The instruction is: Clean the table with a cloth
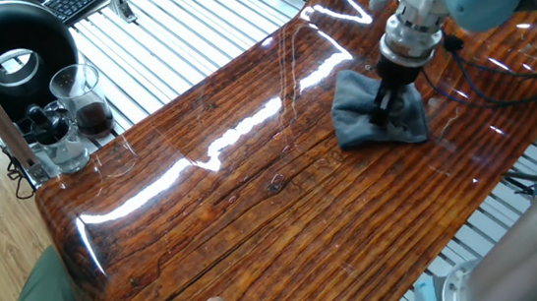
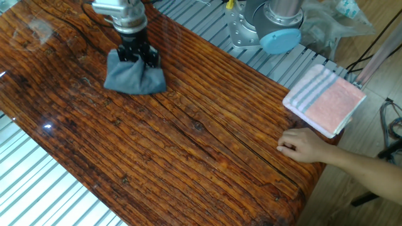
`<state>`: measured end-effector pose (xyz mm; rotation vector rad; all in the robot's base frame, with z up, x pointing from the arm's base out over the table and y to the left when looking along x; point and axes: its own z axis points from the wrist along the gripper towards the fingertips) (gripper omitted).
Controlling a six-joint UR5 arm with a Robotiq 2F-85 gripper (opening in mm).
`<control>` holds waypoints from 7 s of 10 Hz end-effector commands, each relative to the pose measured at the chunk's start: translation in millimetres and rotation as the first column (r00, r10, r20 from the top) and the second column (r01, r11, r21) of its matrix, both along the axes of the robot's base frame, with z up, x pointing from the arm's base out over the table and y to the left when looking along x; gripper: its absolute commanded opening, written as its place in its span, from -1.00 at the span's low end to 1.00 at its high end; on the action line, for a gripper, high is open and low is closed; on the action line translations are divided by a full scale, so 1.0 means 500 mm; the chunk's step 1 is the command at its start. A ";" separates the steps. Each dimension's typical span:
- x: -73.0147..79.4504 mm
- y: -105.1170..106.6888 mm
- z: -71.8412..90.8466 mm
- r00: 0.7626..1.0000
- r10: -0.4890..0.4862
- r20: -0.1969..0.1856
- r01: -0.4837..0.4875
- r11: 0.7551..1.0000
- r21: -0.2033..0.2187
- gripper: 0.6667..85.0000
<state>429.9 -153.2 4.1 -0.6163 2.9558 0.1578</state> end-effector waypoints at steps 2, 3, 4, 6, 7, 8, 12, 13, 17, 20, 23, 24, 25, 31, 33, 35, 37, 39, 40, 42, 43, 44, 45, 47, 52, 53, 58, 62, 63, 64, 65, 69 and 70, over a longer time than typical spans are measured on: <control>0.008 -0.025 -0.005 0.997 0.080 0.019 -0.079 0.995 -0.059 -0.99; 0.009 -0.037 -0.006 0.994 0.109 0.020 -0.107 0.991 -0.085 -0.99; 0.005 -0.041 -0.006 0.994 0.111 0.011 -0.109 0.990 -0.092 -0.99; -0.006 -0.017 -0.006 0.999 0.033 -0.011 -0.034 0.999 -0.039 -0.99; 0.001 -0.016 -0.005 1.000 -0.029 -0.002 0.029 0.999 -0.030 -0.99; 0.009 0.001 -0.002 0.997 -0.082 0.006 0.082 0.997 0.008 -0.99; 0.008 0.040 -0.014 0.987 -0.156 0.039 0.155 0.988 0.019 -0.99; -0.001 0.042 -0.007 0.984 -0.172 0.038 0.172 0.985 0.005 -0.99; -0.010 0.003 -0.017 0.986 -0.151 0.073 0.156 0.986 -0.063 -0.99; -0.030 0.010 -0.020 0.999 0.026 0.043 -0.022 0.997 -0.080 -0.99; -0.033 0.049 -0.016 0.994 0.099 0.048 -0.098 0.995 -0.014 -0.99; -0.037 0.051 -0.017 0.994 0.103 0.041 -0.102 0.995 -0.010 -0.99; -0.040 0.060 -0.016 0.995 0.089 0.036 -0.089 0.996 0.010 -0.99; -0.005 0.197 -0.026 1.000 -0.014 -0.005 0.015 0.998 0.054 -0.99; 0.001 0.267 -0.037 0.998 -0.060 0.019 0.059 0.998 0.038 -0.99; 0.006 0.299 -0.026 0.997 -0.083 0.009 0.082 0.996 0.027 -0.99; 0.009 0.320 -0.019 0.995 -0.100 -0.001 0.100 0.995 0.023 -0.99; 0.007 0.388 -0.021 0.988 -0.152 0.008 0.152 0.988 0.012 -0.99; 0.007 0.424 -0.017 0.985 -0.174 0.011 0.174 0.985 0.008 -0.99; 0.002 0.469 -0.019 0.977 -0.211 0.025 0.212 0.977 -0.020 -0.99; 0.004 0.498 -0.024 0.972 -0.234 0.034 0.235 0.972 -0.019 -0.99; 0.003 0.533 -0.025 0.965 -0.259 0.038 0.260 0.965 -0.016 -0.99; -0.001 0.557 -0.029 0.963 -0.267 0.044 0.267 0.964 0.007 -0.99; -0.014 0.557 -0.032 0.955 -0.295 0.039 0.296 0.955 0.000 -0.99; -0.036 0.553 -0.040 0.998 0.054 0.013 -0.054 0.998 0.035 -0.99; -0.048 0.550 -0.042 0.997 0.078 -0.006 -0.078 0.997 0.030 -0.99; -0.018 0.646 -0.023 0.995 -0.003 -0.096 0.012 0.996 0.093 -0.99; -0.032 0.762 -0.046 0.992 -0.108 -0.060 0.112 0.991 0.077 -0.99; -0.037 0.778 -0.033 0.989 -0.129 -0.071 0.134 0.989 0.062 -0.99; -0.035 0.796 -0.019 0.986 -0.144 -0.079 0.148 0.987 0.055 -0.99; -0.034 0.812 -0.017 0.985 -0.154 -0.080 0.159 0.986 0.056 -0.99; -0.002 0.843 -0.043 0.986 -0.159 -0.046 0.161 0.985 0.064 -0.99; 0.008 0.821 -0.029 0.991 -0.125 -0.051 0.129 0.989 0.075 -0.99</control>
